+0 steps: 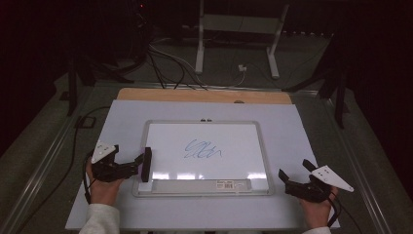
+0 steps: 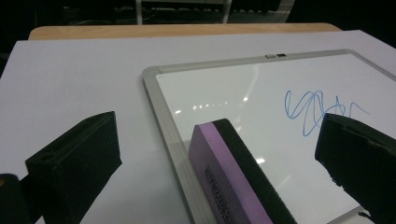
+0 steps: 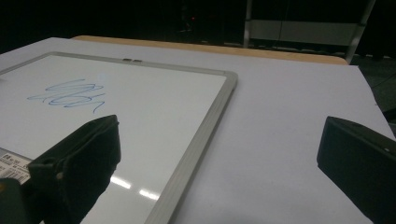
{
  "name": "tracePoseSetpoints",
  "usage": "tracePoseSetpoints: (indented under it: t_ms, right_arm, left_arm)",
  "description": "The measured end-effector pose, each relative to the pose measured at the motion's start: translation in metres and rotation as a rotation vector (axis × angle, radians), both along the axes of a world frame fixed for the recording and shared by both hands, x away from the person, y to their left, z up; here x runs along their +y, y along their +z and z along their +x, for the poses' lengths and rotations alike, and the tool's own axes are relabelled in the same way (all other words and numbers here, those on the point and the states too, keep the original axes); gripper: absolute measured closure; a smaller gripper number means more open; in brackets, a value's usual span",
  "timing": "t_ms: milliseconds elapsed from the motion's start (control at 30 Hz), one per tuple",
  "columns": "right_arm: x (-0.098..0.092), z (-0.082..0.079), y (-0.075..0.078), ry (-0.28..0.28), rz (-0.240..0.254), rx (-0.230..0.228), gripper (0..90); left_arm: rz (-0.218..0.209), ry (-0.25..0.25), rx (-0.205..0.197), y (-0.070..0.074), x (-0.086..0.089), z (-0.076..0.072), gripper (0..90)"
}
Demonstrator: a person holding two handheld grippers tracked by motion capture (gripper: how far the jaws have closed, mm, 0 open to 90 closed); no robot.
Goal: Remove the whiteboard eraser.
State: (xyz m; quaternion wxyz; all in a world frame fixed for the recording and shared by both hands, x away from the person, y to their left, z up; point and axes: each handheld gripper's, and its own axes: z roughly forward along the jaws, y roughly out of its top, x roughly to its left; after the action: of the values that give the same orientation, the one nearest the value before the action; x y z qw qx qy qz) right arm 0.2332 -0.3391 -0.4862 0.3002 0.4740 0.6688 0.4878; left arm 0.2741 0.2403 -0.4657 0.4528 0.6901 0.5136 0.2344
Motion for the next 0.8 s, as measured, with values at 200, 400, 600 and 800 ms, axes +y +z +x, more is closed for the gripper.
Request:
tracePoseSetpoints:
  t_ms: [200,400,600,800]
  right_arm:
    - [-0.0001,-0.0002,-0.0001,0.004,0.001,0.004,0.2]
    - [0.0000,-0.0001,-0.0001,0.005,0.002,0.005,0.2]
    - [-0.0001,0.0000,-0.0002,0.006,0.002,0.006,0.2]
    - [0.0004,0.0002,-0.0004,0.008,0.002,0.005,0.2]
  left_arm:
    - [0.019,-0.024,0.047,-0.0017,-0.0018,0.0027,0.8]
    - [0.033,-0.056,0.092,-0.0042,-0.0037,0.0046,2.1]
    - [0.046,-0.064,0.134,-0.0061,-0.0021,0.0055,6.3]
    - [0.059,-0.056,0.160,-0.0090,0.0023,0.0034,16.0]
